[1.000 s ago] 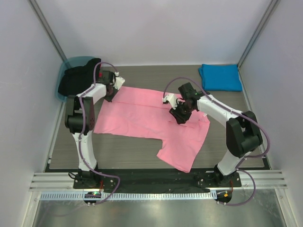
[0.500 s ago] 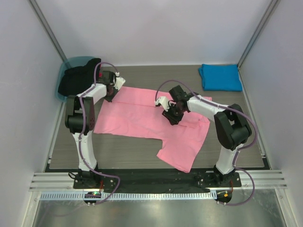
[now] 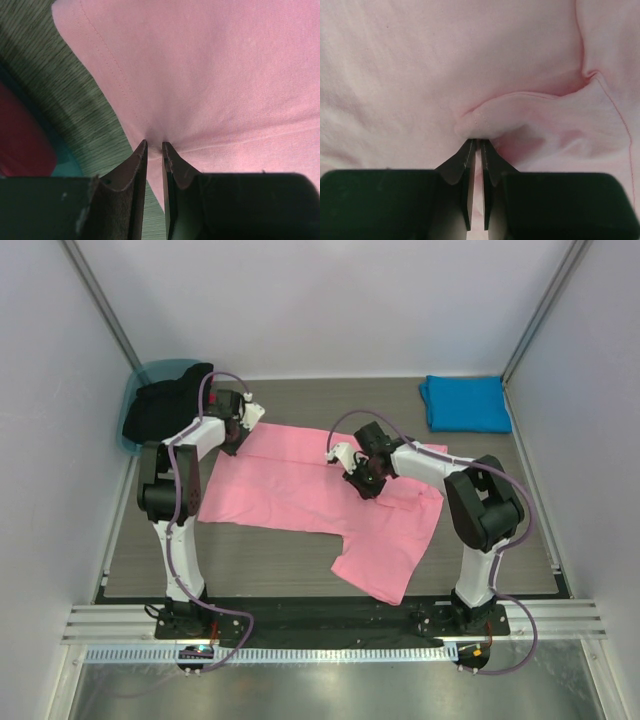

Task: Fold and stack the t-shirts
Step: Fold the tshirt

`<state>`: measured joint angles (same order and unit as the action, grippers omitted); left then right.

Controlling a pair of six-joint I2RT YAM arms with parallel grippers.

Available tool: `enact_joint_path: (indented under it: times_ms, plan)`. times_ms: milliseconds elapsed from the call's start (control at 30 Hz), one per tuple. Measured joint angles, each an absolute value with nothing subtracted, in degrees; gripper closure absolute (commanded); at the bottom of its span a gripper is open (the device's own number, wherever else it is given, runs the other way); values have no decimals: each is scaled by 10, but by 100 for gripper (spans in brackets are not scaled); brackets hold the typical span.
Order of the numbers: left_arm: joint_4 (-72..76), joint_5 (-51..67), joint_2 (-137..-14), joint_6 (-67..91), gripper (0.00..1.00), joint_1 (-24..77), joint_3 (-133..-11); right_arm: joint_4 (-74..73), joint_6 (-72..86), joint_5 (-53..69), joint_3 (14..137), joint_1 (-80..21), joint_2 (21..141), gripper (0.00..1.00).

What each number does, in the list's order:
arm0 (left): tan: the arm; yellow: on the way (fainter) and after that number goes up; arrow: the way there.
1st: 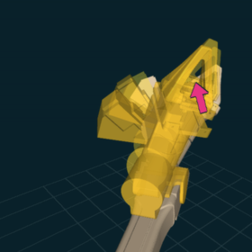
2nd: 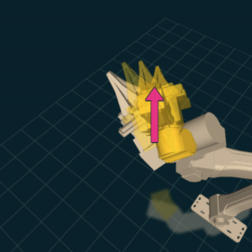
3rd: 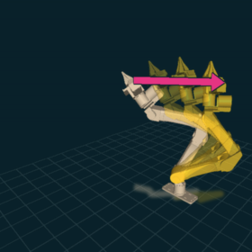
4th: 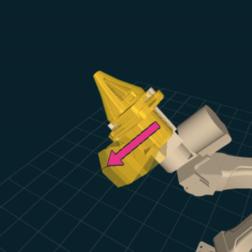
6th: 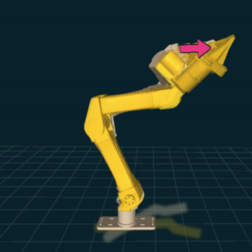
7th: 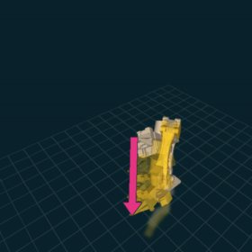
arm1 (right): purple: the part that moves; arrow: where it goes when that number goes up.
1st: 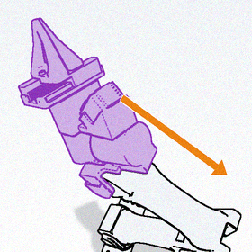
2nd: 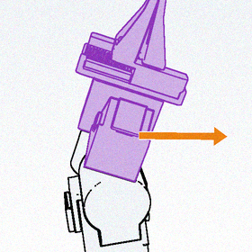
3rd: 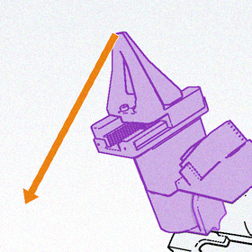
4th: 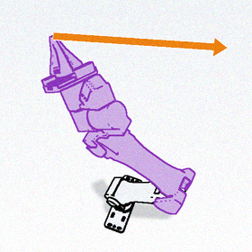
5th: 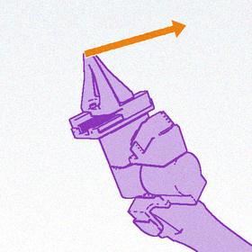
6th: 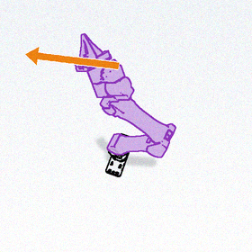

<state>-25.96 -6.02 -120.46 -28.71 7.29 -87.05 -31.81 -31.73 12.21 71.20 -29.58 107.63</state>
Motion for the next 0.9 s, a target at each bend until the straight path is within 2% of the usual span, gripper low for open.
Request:
enact_joint_path:
  times_ms: [167, 600, 733, 767, 833, 900]
  plan:
    - [-260, -60, -1205, -287, 81, 73, -870, -317, -311, 104, 712, -305, 1074, 91]
    - [-260, -60, -1205, -287, 81, 73, -870, -350, -313, 82, 717, -348, 988, 94]
    - [-260, -60, -1205, -287, 81, 73, -871, -358, -313, 82, 718, -348, 988, 87]
    - [-260, -60, -1205, -287, 81, 73, -870, -358, -313, 81, 719, -348, 988, 81]
    - [-260, -60, -1205, -287, 81, 73, -871, -362, -313, 78, 727, -348, 989, 80]
    - [-260, -60, -1205, -287, 81, 73, -871, -370, -311, 80, 749, -348, 991, 74]
